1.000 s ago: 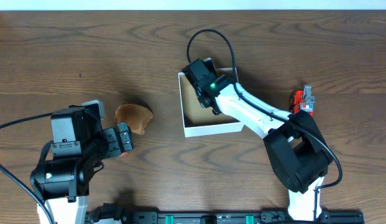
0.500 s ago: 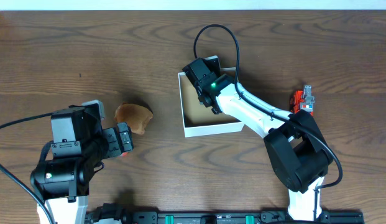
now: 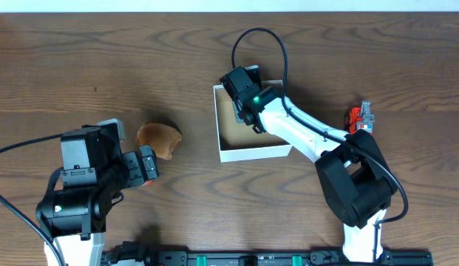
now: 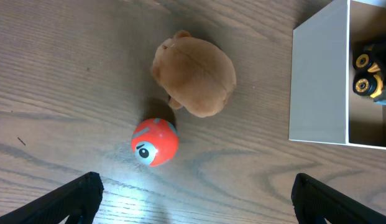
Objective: Pack container
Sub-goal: 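Lower the dump truck into the box's right side and release, then move the right gripper to the red fire truck and grasp it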
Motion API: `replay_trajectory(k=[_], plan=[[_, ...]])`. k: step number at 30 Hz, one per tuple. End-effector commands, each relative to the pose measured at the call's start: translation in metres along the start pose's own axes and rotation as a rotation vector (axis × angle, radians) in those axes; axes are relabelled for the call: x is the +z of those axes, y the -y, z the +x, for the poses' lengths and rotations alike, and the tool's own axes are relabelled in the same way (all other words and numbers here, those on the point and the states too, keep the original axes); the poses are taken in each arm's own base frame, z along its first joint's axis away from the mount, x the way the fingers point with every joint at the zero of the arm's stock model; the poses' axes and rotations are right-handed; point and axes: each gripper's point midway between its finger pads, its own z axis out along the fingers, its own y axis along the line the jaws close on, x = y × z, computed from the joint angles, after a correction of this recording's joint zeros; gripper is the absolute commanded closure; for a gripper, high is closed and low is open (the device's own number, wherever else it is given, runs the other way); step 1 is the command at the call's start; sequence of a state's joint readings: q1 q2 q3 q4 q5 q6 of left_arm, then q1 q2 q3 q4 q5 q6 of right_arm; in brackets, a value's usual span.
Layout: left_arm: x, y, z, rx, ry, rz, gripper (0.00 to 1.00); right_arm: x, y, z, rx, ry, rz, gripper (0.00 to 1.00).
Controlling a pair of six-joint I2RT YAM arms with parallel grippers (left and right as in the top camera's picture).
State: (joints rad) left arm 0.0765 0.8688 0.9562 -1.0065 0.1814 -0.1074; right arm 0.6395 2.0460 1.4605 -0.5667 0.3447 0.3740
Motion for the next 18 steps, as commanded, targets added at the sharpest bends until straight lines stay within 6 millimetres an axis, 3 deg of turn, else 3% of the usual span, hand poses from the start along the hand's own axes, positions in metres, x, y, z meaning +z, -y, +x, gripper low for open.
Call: replay_trajectory(k=[1, 5, 8, 9, 12, 13, 14, 16, 18], plan=[[-0.004, 0.004, -0.004, 0.014, 0.01, 0.013, 0.02, -0.036, -0.023, -0.018, -0.081, 0.057, -0.12, 0.85], [-0.004, 0.004, -0.004, 0.014, 0.01, 0.014, 0.02, -0.088, -0.012, -0.042, -0.096, 0.155, -0.151, 0.78], [-0.004, 0.004, -0.004, 0.014, 0.01, 0.013, 0.02, -0.131, 0.019, -0.061, -0.038, 0.232, -0.149, 0.67], [-0.004, 0.004, -0.004, 0.014, 0.01, 0.014, 0.02, -0.144, 0.035, -0.066, 0.003, 0.251, -0.14, 0.56], [-0.004, 0.004, -0.004, 0.014, 0.01, 0.014, 0.02, -0.172, 0.097, -0.072, 0.166, 0.279, -0.085, 0.47], [-0.004, 0.004, -0.004, 0.014, 0.01, 0.014, 0.02, -0.177, 0.123, -0.071, 0.235, 0.276, -0.056, 0.29], [-0.004, 0.004, -0.004, 0.014, 0.01, 0.014, 0.02, -0.181, 0.145, -0.067, 0.292, 0.27, -0.028, 0.18], [-0.004, 0.004, -0.004, 0.014, 0.01, 0.014, 0.02, -0.183, 0.201, -0.053, 0.422, 0.229, 0.049, 0.01], [-0.004, 0.004, -0.004, 0.014, 0.01, 0.014, 0.02, -0.177, 0.239, -0.035, 0.504, 0.168, 0.084, 0.01]])
